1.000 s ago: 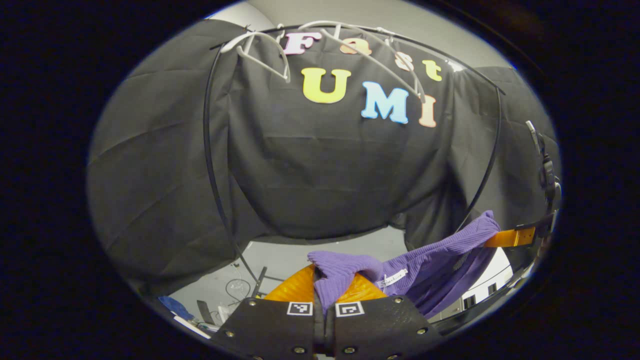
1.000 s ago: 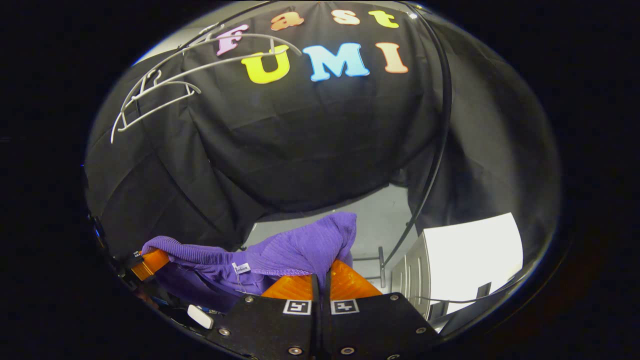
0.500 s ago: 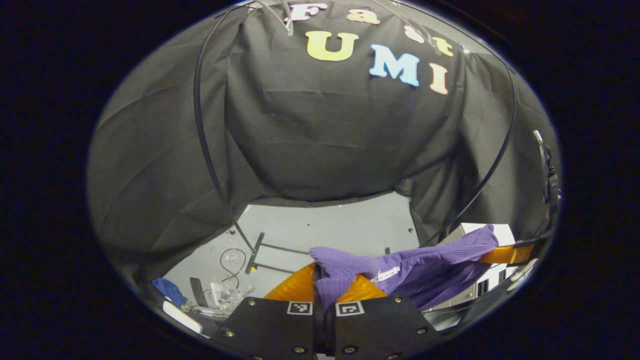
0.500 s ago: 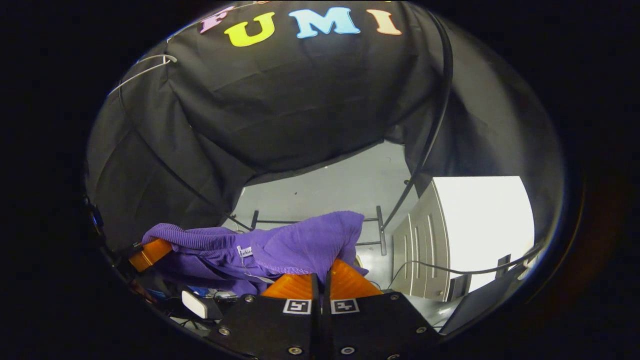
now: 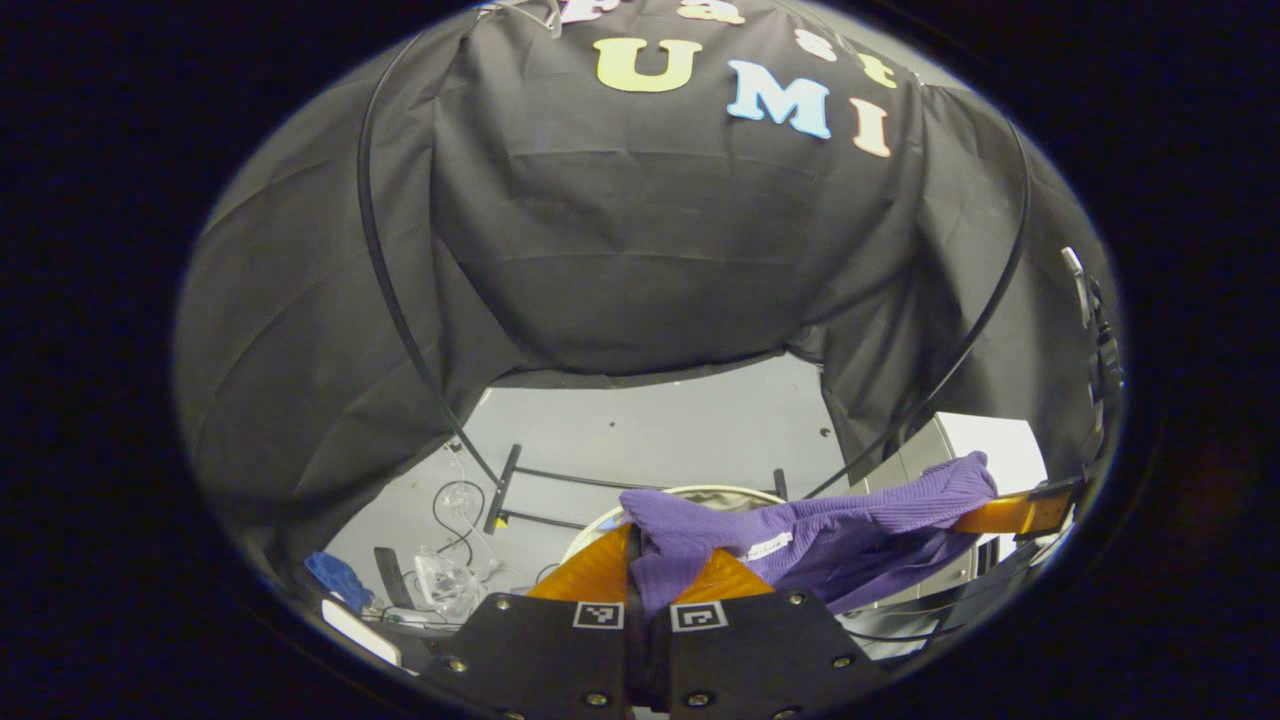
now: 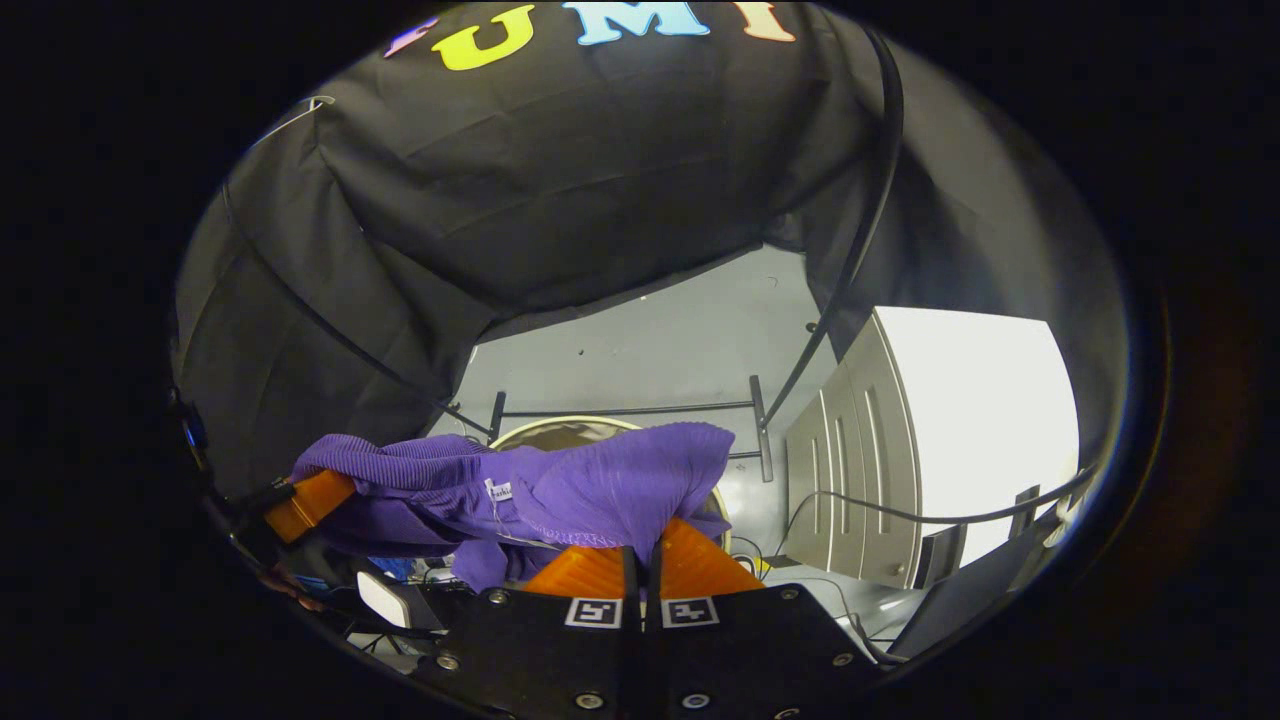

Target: Grasp the clothes on the hanger with both hands and then place them into the laundry hamper below.

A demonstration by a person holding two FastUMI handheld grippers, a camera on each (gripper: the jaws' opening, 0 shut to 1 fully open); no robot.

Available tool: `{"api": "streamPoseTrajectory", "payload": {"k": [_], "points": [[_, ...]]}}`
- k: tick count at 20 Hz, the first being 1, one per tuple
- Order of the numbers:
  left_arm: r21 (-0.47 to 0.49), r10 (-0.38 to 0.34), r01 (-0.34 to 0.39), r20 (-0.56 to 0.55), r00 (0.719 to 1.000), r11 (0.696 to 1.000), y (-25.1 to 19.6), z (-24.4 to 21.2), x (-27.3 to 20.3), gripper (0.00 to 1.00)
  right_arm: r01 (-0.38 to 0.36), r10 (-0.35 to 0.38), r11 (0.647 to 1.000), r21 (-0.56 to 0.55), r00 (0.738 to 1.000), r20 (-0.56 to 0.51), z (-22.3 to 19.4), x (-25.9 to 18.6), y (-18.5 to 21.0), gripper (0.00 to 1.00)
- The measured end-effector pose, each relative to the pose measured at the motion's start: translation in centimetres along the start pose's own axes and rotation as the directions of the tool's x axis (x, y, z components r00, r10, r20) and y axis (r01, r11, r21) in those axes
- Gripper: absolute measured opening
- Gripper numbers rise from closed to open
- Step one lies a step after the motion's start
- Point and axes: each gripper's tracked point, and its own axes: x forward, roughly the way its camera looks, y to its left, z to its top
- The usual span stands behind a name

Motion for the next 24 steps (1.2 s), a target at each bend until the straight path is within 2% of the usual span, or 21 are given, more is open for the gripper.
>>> {"api": "streamPoseTrajectory", "payload": {"k": [5, 9, 14, 17, 18, 20, 21, 22, 24], "points": [[-0.009, -0.009, 0.009, -0.009, 1.0, 1.0, -0.9, -0.8, -0.3, 0.02, -0.008, 0.008, 1.0, 0.004, 1.0, -0.007, -0.1, 0.0, 0.0, 0.0], [0.019, -0.025, 0.025, -0.014, 1.0, 0.999, -0.7, -0.8, -0.2, 0.02, -0.01, 0.009, 1.0, -0.005, 1.0, -0.01, -0.4, -0.1, -0.1, 0.01], [0.028, -0.011, 0.011, -0.011, 1.0, 1.0, -0.2, -0.9, -0.2, 0.03, -0.007, 0.008, 1.0, 0.026, 1.0, -0.03, -0.8, -0.4, 0.1, 0.03], [0.025, -0.013, 0.013, -0.01, 1.0, 1.0, -0.2, -0.9, -0.5, 0.03, -0.009, 0.009, 1.0, 0.004, 1.0, -0.027, -1.0, -0.5, 0.4, 0.05], [0.035, -0.009, 0.01, -0.012, 1.0, 0.999, -0.1, -1.0, -0.9, 0.08, -0.012, 0.012, 1.0, 0.006, 0.999, -0.033, -1.1, -0.5, 0.6, 0.06], [0.08, -0.001, 0.0, 0.011, 1.0, 0.997, 0.7, -1.0, -1.3, 0.1, -0.051, 0.053, 0.998, 0.028, 0.997, -0.052, -1.8, -0.9, 1.9, 0.12], [0.083, -0.019, 0.018, 0.014, 1.0, 0.996, 0.5, -1.5, -2.0, 0.1, -0.075, 0.077, 0.997, 0.033, 0.996, -0.051, -1.9, -1.0, 2.6, 0.17], [0.072, -0.025, 0.024, 0.013, 1.0, 0.997, 0.6, -2.6, -2.4, 0.32, -0.087, 0.089, 0.996, 0.035, 0.995, -0.038, -1.6, -1.3, 3.1, 0.34], [0.028, -0.008, 0.008, 0.016, 1.0, 1.0, 1.4, -2.9, -2.5, 0.75, -0.085, 0.085, 0.996, 0.012, 0.996, -0.007, -1.0, -2.4, 3.0, 0.76]]}}
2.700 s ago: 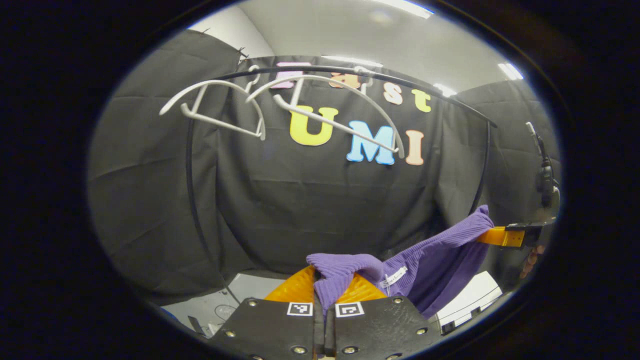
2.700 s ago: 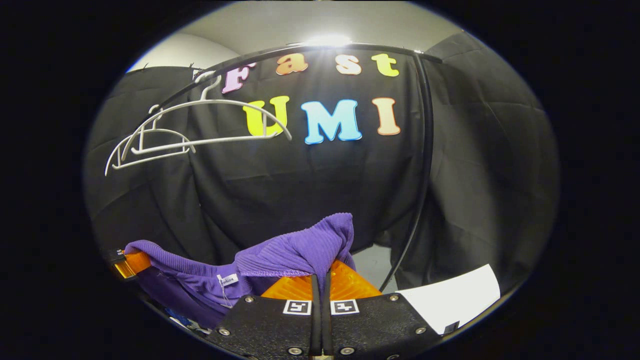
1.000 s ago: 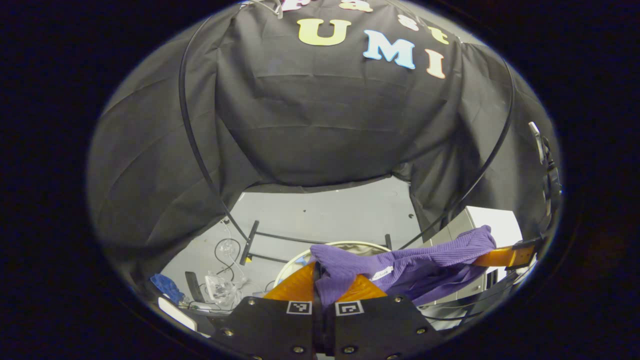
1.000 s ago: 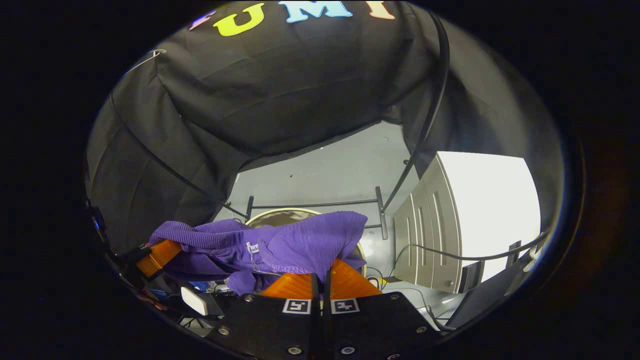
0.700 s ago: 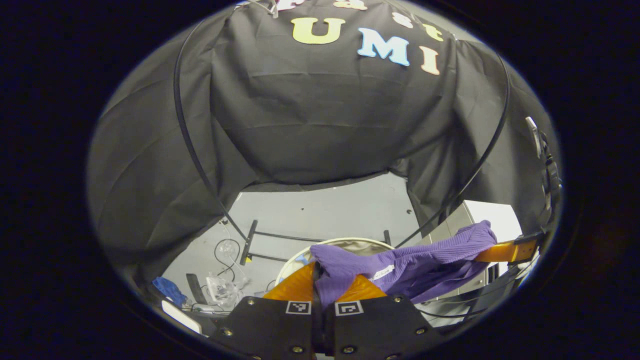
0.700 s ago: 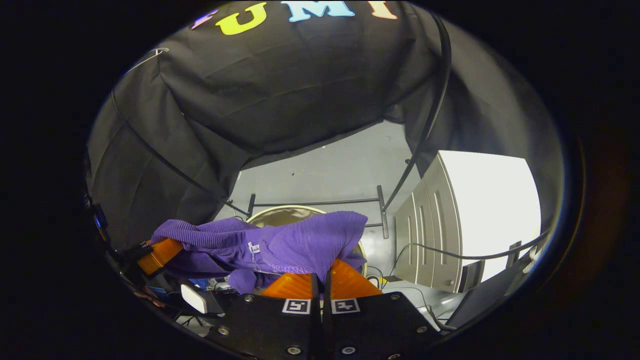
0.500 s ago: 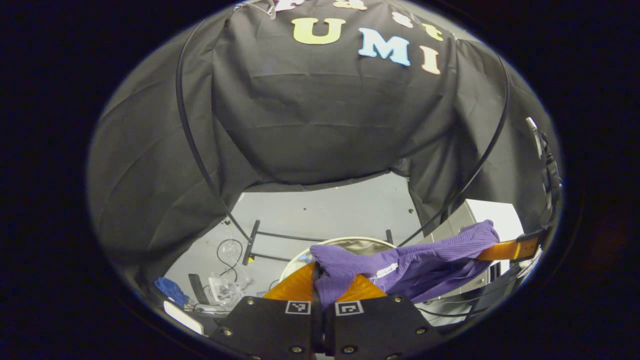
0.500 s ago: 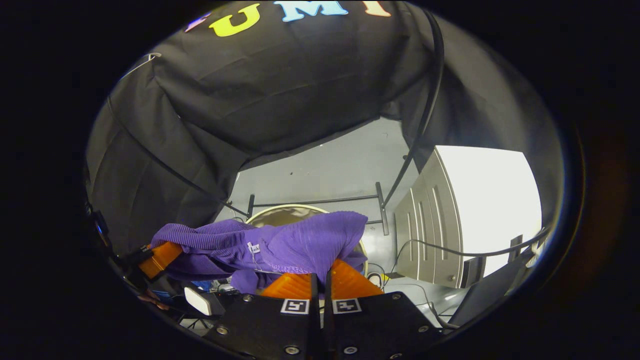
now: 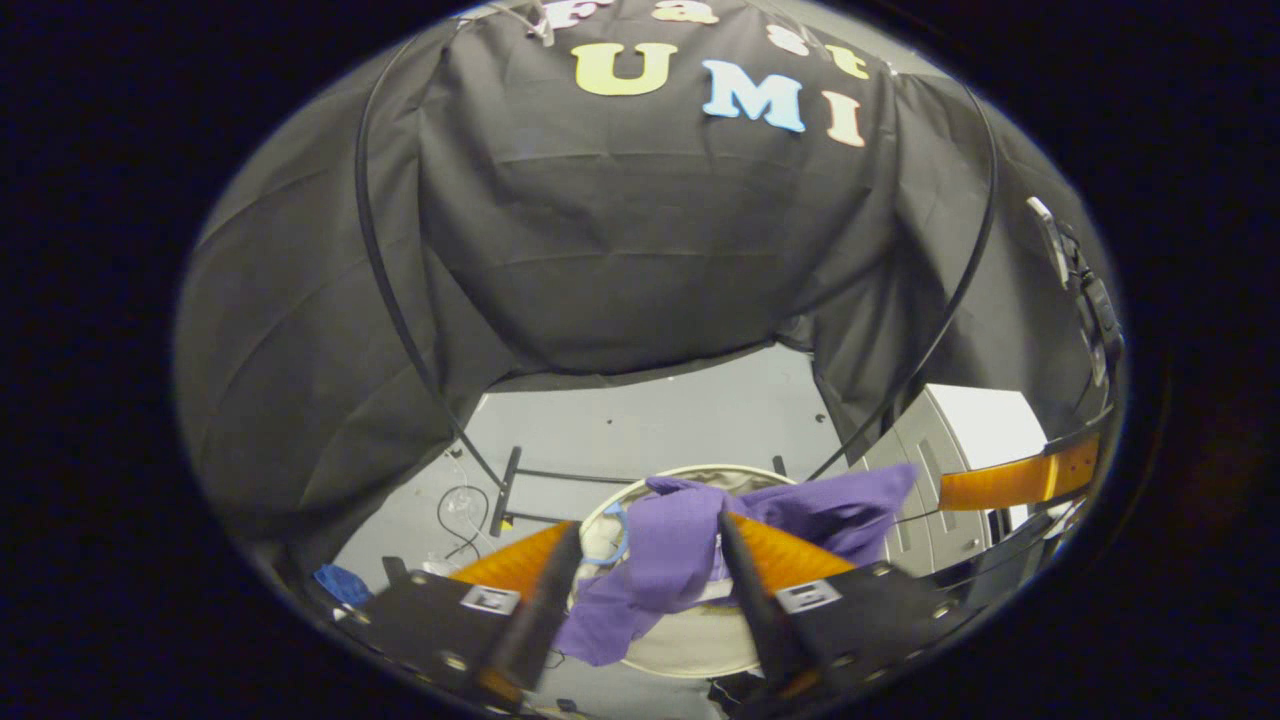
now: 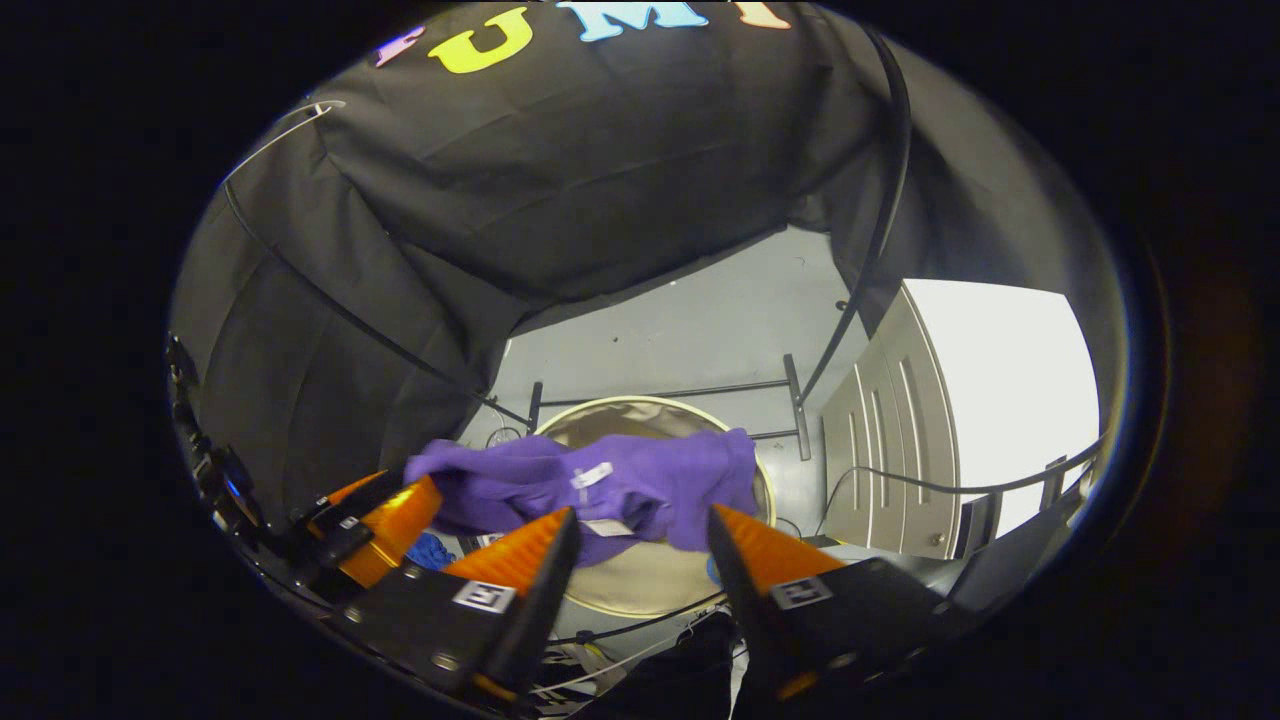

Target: Grasp the clothes on the hanger with both hands and then place them into the laundry hamper below.

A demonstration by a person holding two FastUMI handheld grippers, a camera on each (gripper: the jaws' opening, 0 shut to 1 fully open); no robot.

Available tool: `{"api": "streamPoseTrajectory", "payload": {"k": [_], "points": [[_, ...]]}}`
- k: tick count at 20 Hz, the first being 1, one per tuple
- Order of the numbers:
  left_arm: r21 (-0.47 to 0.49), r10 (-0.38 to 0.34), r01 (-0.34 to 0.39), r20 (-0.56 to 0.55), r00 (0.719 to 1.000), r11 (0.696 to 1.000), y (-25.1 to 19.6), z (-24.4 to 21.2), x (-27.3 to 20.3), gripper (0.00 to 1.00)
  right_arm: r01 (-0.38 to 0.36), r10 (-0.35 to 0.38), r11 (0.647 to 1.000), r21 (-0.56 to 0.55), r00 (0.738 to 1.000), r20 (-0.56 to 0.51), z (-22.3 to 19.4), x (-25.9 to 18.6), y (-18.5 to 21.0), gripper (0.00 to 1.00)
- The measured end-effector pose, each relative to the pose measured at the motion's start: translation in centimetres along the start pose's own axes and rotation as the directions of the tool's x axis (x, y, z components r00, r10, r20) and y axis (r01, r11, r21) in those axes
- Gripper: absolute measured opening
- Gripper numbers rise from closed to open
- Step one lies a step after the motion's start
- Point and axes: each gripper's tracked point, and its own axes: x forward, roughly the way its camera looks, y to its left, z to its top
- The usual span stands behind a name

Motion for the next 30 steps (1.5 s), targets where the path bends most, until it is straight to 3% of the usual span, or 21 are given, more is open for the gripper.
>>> {"api": "streamPoseTrajectory", "payload": {"k": [1, 3, 4, 9, 10, 11, 13, 16, 18, 19, 20, 24, 25, 26, 28, 29, 30], "points": [[-0.017, 0.019, -0.019, 0.004, 1.0, 1.0, 0.6, 0.0, -0.4, 0.96, 0.013, -0.013, 1.0, -0.024, 1.0, 0.026, 0.5, -0.5, -0.5, 0.97], [-0.039, 0.044, -0.043, 0.017, 0.999, 0.998, 1.1, 0.4, -0.7, 0.95, 0.048, -0.043, 0.997, -0.062, 0.995, 0.087, 2.1, -1.9, -1.7, 0.92], [-0.042, 0.052, -0.051, 0.026, 0.998, 0.998, 1.2, 0.8, -1.3, 0.95, 0.065, -0.058, 0.996, -0.059, 0.992, 0.116, 2.9, -2.7, -2.5, 0.96], [-0.002, 0.076, -0.077, 0.123, 0.989, 0.997, 0.7, 5.6, -4.6, 0.95, 0.111, -0.116, 0.993, 0.036, 0.966, 0.231, 5.7, -6.0, -5.5, 0.96], [0.004, 0.078, -0.08, 0.147, 0.986, 0.997, 0.4, 6.7, -5.5, 0.99, 0.119, -0.127, 0.992, 0.047, 0.959, 0.254, 6.3, -6.7, -6.3, 0.96], [0.007, 0.08, -0.082, 0.171, 0.982, 0.997, -0.1, 8.0, -6.2, 0.95, 0.123, -0.134, 0.991, 0.058, 0.952, 0.275, 6.8, -7.6, -7.1, 0.96], [-0.002, 0.078, -0.08, 0.225, 0.971, 0.997, -1.4, 10.6, -8.3, 0.99, 0.123, -0.14, 0.99, 0.072, 0.936, 0.323, 8.1, -9.3, -8.4, 0.96], [-0.012, 0.103, -0.104, 0.317, 0.943, 0.994, -3.5, 14.8, -12.0, 0.95, 0.112, -0.135, 0.99, 0.081, 0.907, 0.4, 10.3, -12.1, -10.2, 0.96], [-0.02, 0.131, -0.134, 0.4, 0.907, 0.991, -5.2, 18.5, -14.9, 0.9, 0.095, -0.125, 0.992, 0.086, 0.866, 0.484, 12.6, -14.4, -11.2, 0.96], [-0.026, 0.143, -0.146, 0.432, 0.891, 0.989, -6.1, 20.1, -16.3, 0.99, 0.085, -0.117, 0.993, 0.084, 0.845, 0.522, 13.4, -15.6, -11.8, 0.96], [-0.033, 0.149, -0.151, 0.461, 0.875, 0.988, -7.1, 21.4, -17.9, 0.99, 0.081, -0.109, 0.994, 0.075, 0.822, 0.559, 14.5, -16.8, -12.3, 0.96], [-0.084, 0.15, -0.124, 0.557, 0.817, 0.989, -10.8, 26.4, -23.6, 0.99, 0.128, -0.09, 0.992, -0.003, 0.71, 0.699, 18.2, -21.7, -15.5, 0.96], [-0.097, 0.145, -0.11, 0.573, 0.806, 0.989, -11.7, 27.3, -24.5, 0.99, 0.139, -0.083, 0.99, -0.017, 0.68, 0.728, 18.9, -23.2, -16.2, 0.92], [-0.112, 0.141, -0.092, 0.592, 0.794, 0.989, -12.7, 28.3, -25.6, 0.94, 0.141, -0.072, 0.99, -0.027, 0.652, 0.755, 19.5, -24.5, -16.7, 1.0], [-0.128, 0.127, -0.059, 0.635, 0.762, 0.99, -14.4, 29.8, -28.2, 0.96, 0.142, -0.056, 0.989, -0.036, 0.591, 0.805, 20.8, -27.5, -17.6, 0.92], [-0.124, 0.119, -0.05, 0.659, 0.742, 0.991, -15.4, 30.4, -29.4, 0.98, 0.15, -0.056, 0.988, -0.034, 0.559, 0.827, 21.5, -29.0, -18.2, 0.96], [-0.122, 0.123, -0.054, 0.677, 0.726, 0.991, -16.2, 30.6, -30.6, 0.99, 0.164, -0.055, 0.986, -0.037, 0.524, 0.85, 22.0, -30.4, -18.9, 0.92]]}}
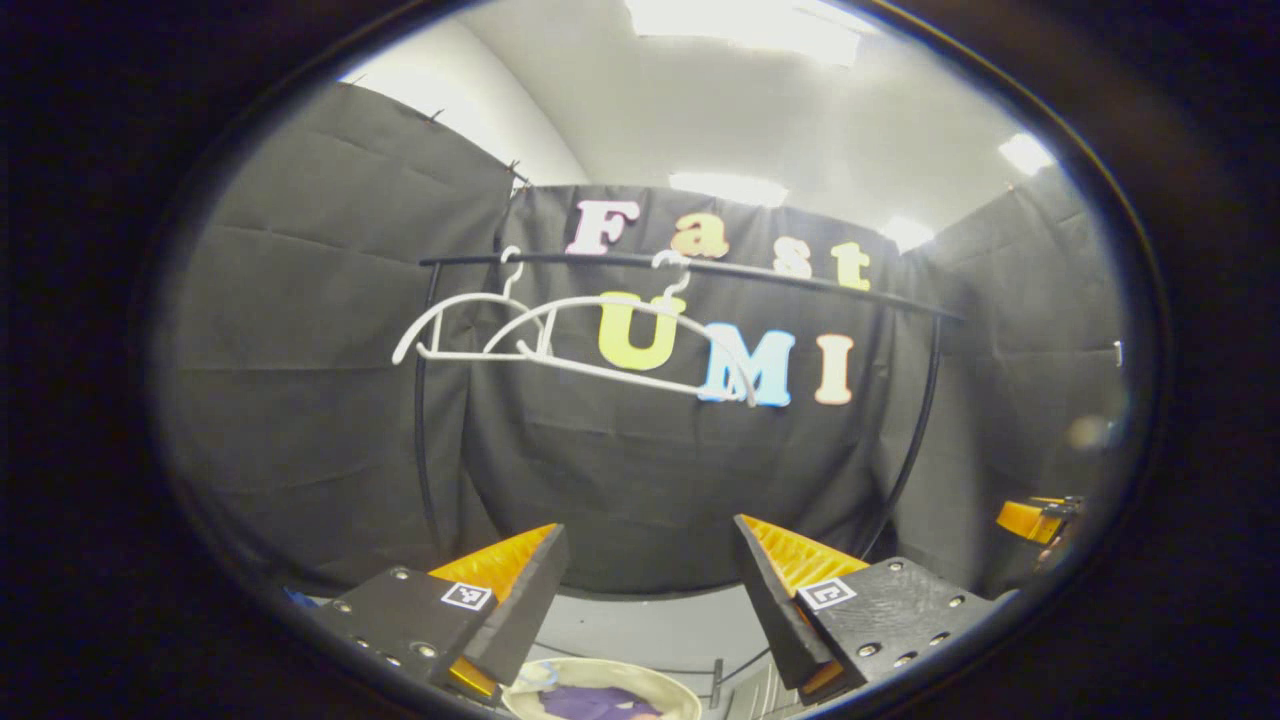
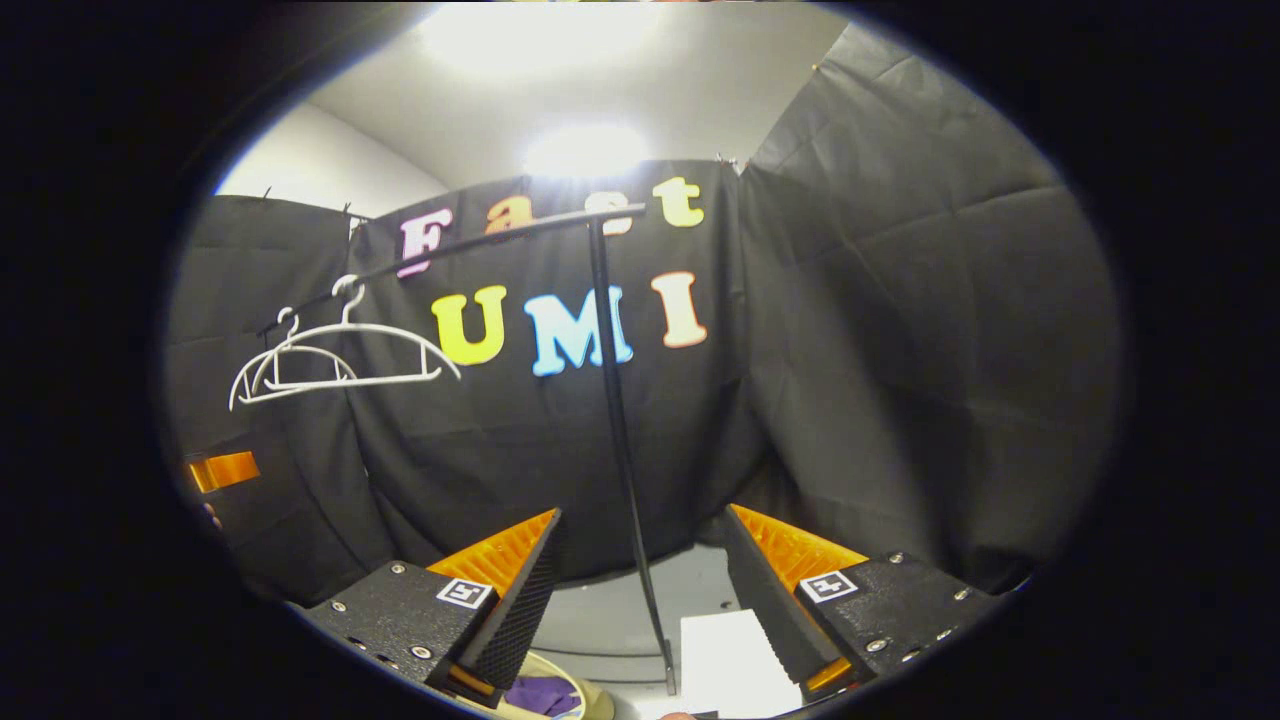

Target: Grasp the clothes on the hanger with both hands and then place them into the laundry hamper below.

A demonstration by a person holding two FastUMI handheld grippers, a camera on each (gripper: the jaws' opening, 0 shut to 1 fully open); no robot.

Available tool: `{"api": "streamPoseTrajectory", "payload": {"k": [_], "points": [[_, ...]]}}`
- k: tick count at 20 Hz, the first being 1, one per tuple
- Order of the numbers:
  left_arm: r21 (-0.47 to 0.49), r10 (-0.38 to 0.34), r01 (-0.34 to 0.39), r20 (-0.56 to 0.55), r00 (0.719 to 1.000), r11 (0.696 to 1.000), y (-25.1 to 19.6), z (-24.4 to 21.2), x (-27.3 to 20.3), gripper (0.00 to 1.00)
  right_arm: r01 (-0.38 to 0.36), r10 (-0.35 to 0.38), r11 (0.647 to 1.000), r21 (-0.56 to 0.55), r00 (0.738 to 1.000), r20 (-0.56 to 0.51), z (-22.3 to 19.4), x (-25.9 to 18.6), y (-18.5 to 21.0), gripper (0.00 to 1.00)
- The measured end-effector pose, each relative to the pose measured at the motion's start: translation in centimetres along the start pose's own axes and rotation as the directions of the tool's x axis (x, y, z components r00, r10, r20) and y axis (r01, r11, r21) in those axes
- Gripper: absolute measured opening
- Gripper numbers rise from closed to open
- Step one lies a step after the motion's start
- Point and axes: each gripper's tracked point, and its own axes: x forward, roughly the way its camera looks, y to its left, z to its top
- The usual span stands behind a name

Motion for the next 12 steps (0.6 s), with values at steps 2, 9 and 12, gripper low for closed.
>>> {"api": "streamPoseTrajectory", "payload": {"k": [2, 9, 12], "points": [[0.004, -0.002, 0.002, 0.048, 0.999, 1.0, -0.8, 1.9, -0.8, 0.99, 0.011, -0.009, 1.0, -0.028, 0.997, 0.078, 3.0, -1.0, -1.8, 0.95], [-0.006, -0.032, 0.033, 0.177, 0.984, 0.999, -1.3, 10.7, -4.4, 0.98, 0.058, -0.064, 0.998, 0.032, 0.972, 0.224, 9.3, -2.7, -3.8, 0.95], [0.006, -0.016, 0.015, 0.177, 0.984, 1.0, -0.1, 11.4, -4.6, 0.98, 0.096, -0.1, 0.995, 0.029, 0.976, 0.196, 8.6, -2.5, -4.5, 0.95]]}}
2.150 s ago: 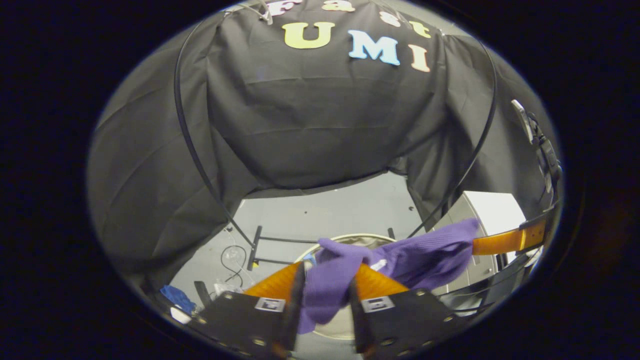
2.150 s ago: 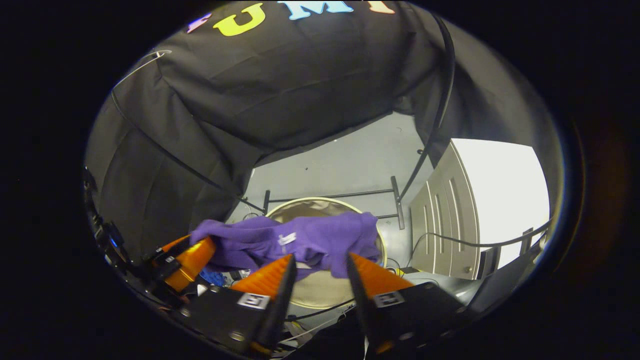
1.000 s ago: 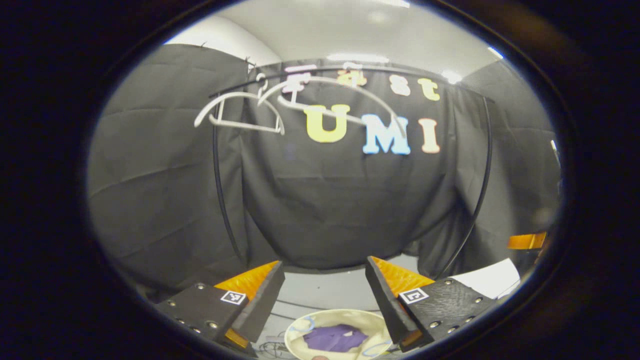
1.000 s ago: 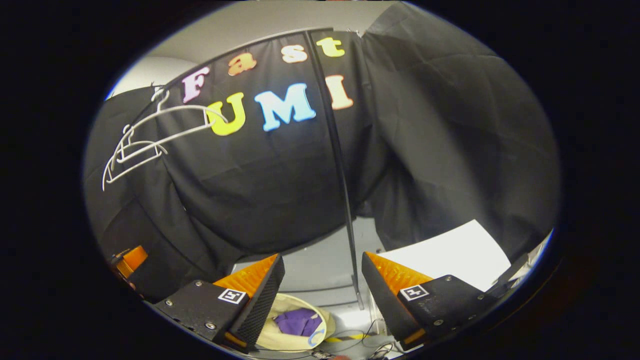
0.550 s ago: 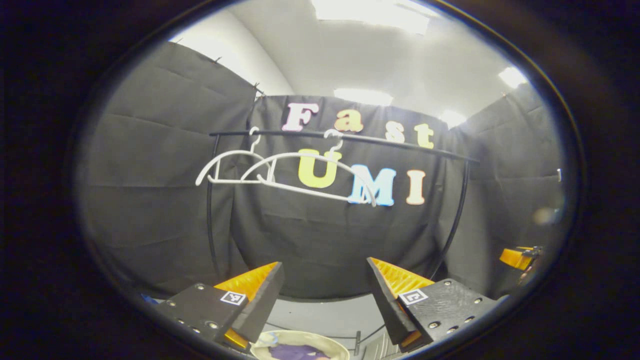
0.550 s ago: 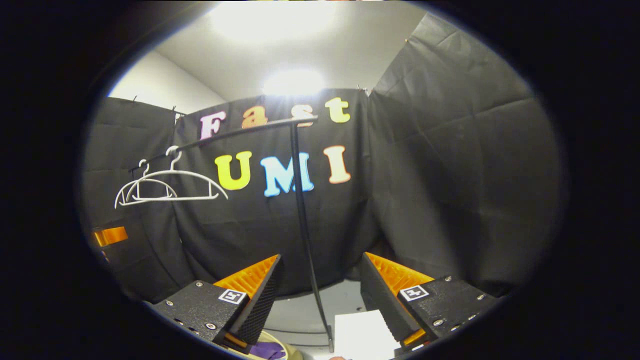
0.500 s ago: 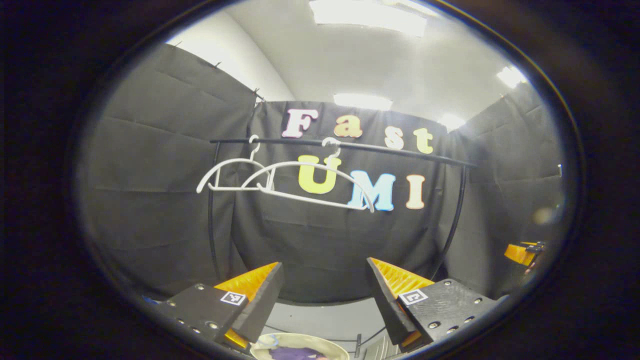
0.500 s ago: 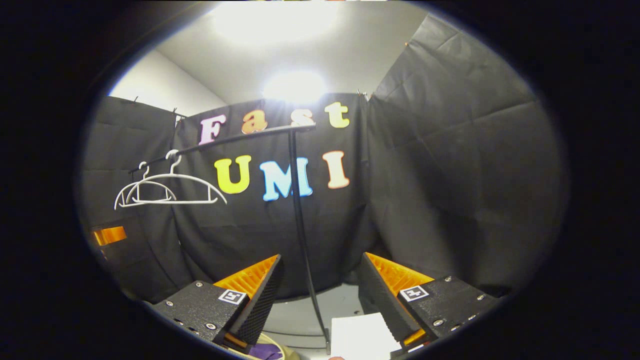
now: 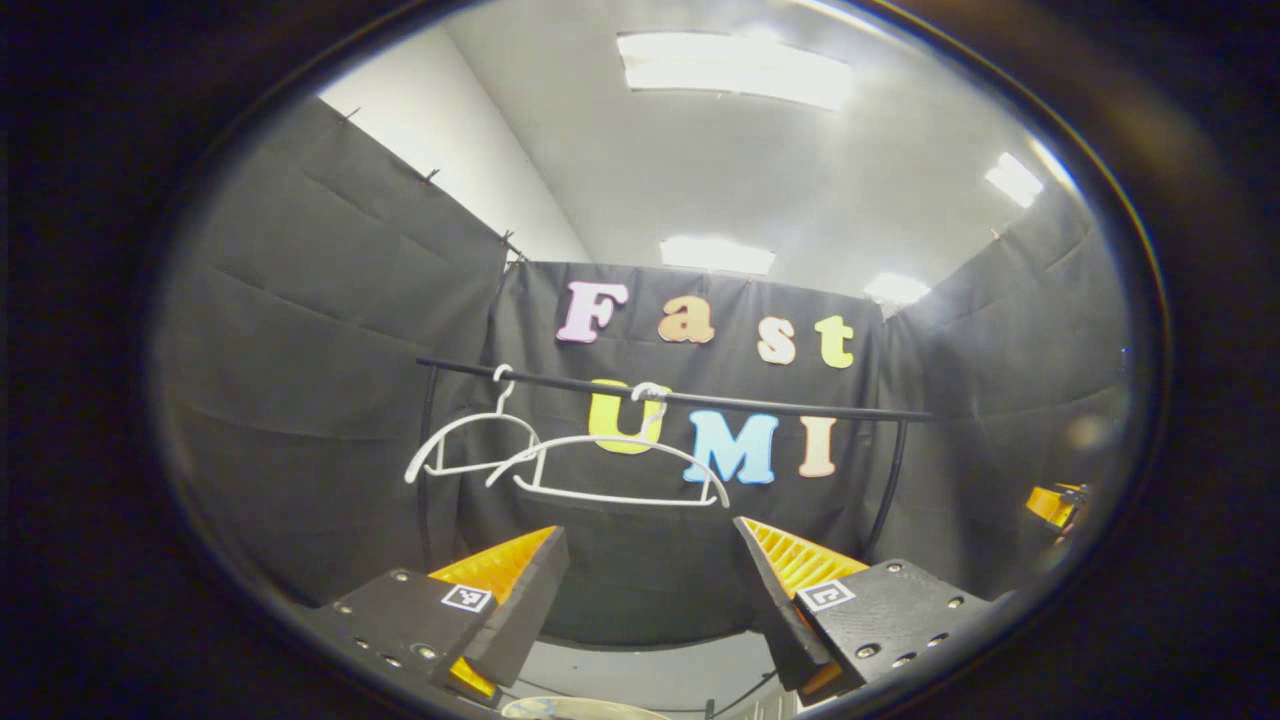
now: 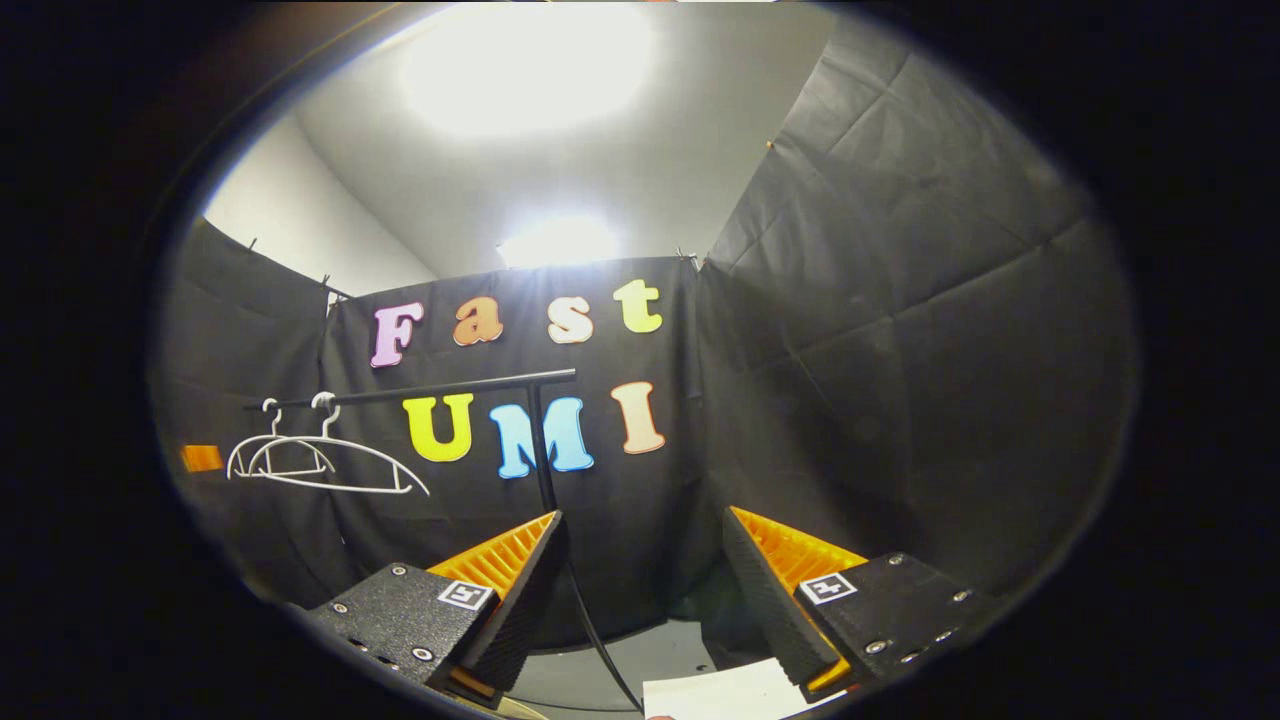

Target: Grasp the clothes on the hanger with both hands and then place them into the laundry hamper below.

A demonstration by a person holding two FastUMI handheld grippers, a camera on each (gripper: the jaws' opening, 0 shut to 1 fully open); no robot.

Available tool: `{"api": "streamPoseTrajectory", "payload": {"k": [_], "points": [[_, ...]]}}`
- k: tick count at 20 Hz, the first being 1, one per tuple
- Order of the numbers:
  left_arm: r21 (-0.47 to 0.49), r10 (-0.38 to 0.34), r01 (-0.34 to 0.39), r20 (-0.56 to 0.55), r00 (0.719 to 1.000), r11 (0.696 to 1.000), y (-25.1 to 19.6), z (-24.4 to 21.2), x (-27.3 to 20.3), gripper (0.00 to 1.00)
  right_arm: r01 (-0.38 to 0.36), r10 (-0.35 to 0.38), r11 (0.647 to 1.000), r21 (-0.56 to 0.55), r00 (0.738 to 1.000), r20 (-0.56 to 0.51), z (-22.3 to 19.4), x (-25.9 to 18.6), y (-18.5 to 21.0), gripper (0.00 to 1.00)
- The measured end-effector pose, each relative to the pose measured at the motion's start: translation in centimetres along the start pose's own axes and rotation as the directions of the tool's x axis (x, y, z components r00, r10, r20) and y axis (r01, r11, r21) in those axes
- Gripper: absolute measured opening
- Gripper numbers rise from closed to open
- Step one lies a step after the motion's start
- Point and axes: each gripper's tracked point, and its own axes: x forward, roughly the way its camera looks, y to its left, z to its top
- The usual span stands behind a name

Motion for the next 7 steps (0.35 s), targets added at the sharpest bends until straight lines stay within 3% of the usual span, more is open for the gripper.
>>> {"api": "streamPoseTrajectory", "payload": {"k": [4, 7], "points": [[0.042, 0.004, -0.002, -0.034, 0.999, 0.999, 2.4, -1.8, 0.8, 0.98, 0.066, -0.068, 0.996, -0.064, 0.997, -0.023, -0.8, -0.3, -0.4, 0.95], [0.06, 0.005, -0.003, -0.037, 0.999, 0.998, 4.6, -2.4, 2.0, 0.98, 0.077, -0.079, 0.993, -0.088, 0.997, -0.024, -0.9, -1.0, 1.0, 0.95]]}}
